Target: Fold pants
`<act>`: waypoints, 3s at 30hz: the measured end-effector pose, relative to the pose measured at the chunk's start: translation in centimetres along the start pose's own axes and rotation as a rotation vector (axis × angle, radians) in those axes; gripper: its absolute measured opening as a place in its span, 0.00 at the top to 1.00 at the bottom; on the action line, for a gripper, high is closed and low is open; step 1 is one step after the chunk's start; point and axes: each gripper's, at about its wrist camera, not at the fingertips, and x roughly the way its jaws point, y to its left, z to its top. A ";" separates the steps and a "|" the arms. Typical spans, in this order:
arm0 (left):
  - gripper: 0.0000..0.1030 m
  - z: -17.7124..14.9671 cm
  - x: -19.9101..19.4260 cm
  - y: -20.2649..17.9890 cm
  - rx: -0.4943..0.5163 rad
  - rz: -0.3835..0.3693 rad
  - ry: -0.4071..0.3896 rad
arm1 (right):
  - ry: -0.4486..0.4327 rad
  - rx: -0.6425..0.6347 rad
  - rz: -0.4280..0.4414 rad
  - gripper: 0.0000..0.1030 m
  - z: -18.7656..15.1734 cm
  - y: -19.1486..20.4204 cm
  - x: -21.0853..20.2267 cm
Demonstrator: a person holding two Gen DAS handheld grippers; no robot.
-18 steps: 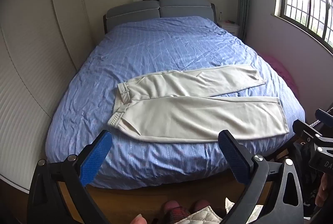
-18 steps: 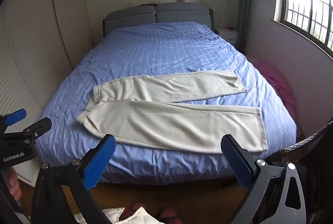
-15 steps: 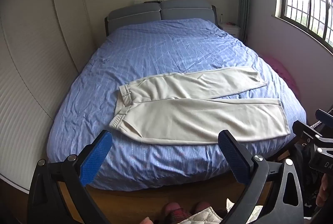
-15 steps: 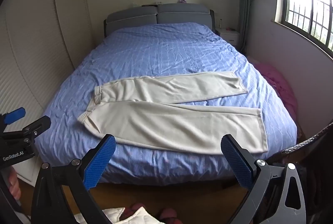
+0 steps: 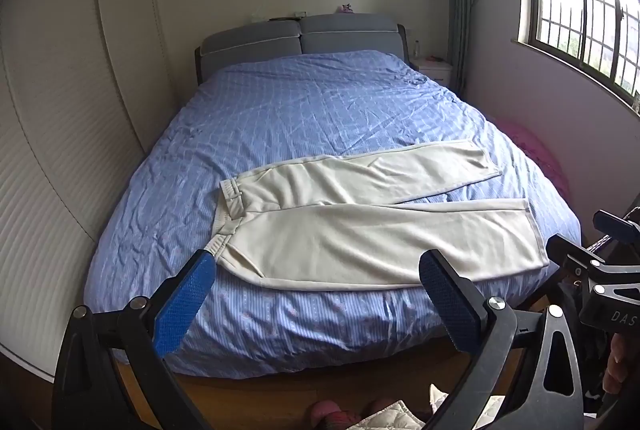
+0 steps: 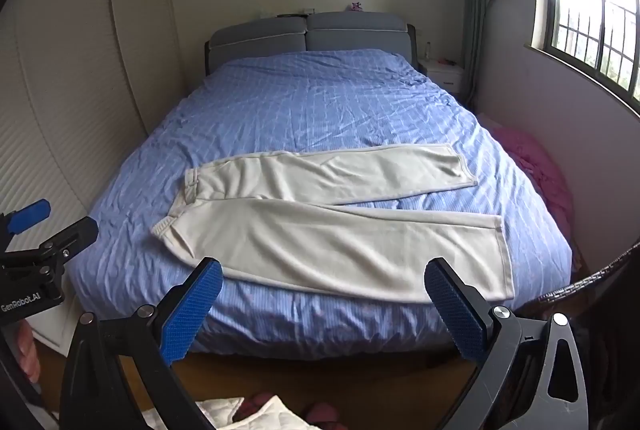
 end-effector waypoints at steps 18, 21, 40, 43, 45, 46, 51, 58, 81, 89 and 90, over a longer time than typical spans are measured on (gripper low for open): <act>0.00 0.3 0.1 0.8 -0.033 -0.006 -0.013 | -0.014 -0.001 0.014 0.01 1.3 0.1 -0.2; 0.00 0.4 0.1 0.8 -0.036 -0.008 -0.016 | -0.019 -0.003 0.017 0.01 1.0 0.1 -0.2; 0.00 0.9 0.0 1.1 -0.048 0.005 -0.021 | -0.032 -0.004 0.026 0.01 0.7 0.0 -0.1; 0.00 1.0 0.1 1.2 -0.049 0.004 -0.021 | -0.033 -0.005 0.027 0.01 0.8 0.0 -0.2; 0.00 1.0 0.0 1.2 -0.049 0.004 -0.023 | -0.035 -0.003 0.028 0.01 0.8 0.0 -0.2; 0.00 1.0 0.0 1.2 -0.048 0.003 -0.027 | -0.036 -0.003 0.028 0.01 0.8 -0.1 -0.2; 0.00 0.8 -0.4 1.2 -0.041 0.008 -0.041 | -0.035 -0.002 0.028 0.01 0.8 0.0 -0.2; 0.00 0.7 -0.6 0.9 -0.040 0.009 -0.046 | -0.032 -0.002 0.031 0.01 0.7 -0.2 -0.2; 0.00 -1.2 3.3 4.8 -0.099 0.095 0.041 | 0.095 -0.013 0.104 0.01 0.4 2.3 4.8; 0.00 -2.6 11.2 9.6 -0.074 0.147 0.114 | 0.187 0.025 0.101 0.01 -0.4 5.9 12.3; 0.00 -2.7 12.5 10.2 -0.068 0.152 0.129 | 0.198 0.036 0.104 0.01 -0.5 6.5 13.4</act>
